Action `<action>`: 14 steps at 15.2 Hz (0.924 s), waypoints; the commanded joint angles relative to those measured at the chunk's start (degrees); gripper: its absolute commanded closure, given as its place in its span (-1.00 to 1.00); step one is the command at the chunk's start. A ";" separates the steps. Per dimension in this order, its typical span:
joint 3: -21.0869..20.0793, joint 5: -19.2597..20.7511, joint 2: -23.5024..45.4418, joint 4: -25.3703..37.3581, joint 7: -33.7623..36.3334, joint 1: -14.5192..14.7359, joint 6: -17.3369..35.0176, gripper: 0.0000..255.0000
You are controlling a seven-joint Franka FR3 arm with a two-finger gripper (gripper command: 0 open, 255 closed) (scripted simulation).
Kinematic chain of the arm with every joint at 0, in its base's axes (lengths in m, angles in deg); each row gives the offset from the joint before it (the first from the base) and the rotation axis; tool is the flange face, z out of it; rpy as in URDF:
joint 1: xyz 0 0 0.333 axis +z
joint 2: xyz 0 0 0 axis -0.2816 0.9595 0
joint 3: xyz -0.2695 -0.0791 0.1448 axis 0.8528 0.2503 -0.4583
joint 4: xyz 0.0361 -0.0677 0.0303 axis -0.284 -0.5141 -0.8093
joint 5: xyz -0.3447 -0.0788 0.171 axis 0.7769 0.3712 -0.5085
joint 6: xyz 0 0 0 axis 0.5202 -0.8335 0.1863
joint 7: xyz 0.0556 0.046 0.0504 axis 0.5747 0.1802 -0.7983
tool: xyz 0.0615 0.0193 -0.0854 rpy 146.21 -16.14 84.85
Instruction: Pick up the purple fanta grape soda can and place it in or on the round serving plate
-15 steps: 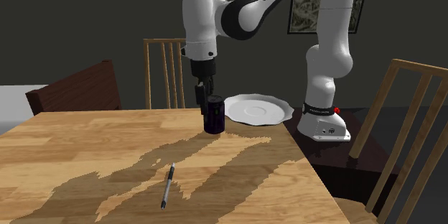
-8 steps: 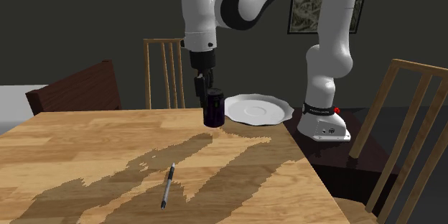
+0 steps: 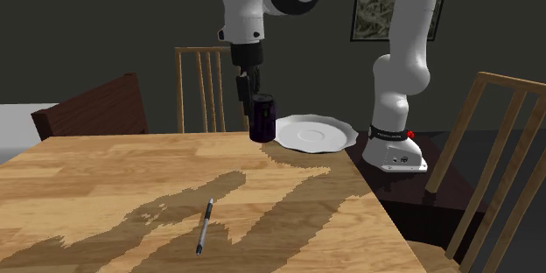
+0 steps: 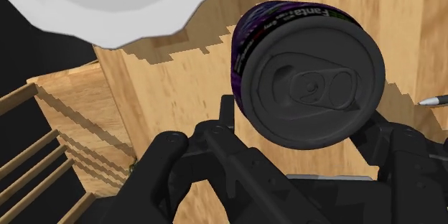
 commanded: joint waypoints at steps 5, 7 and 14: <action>0.69 -1.36 -3.43 0.52 -1.51 -0.40 -3.72 1.00; 1.83 -3.18 -8.25 -3.80 -3.93 -0.74 -3.98 1.00; 7.20 -6.77 -24.49 -16.84 -11.54 -0.59 -7.22 1.00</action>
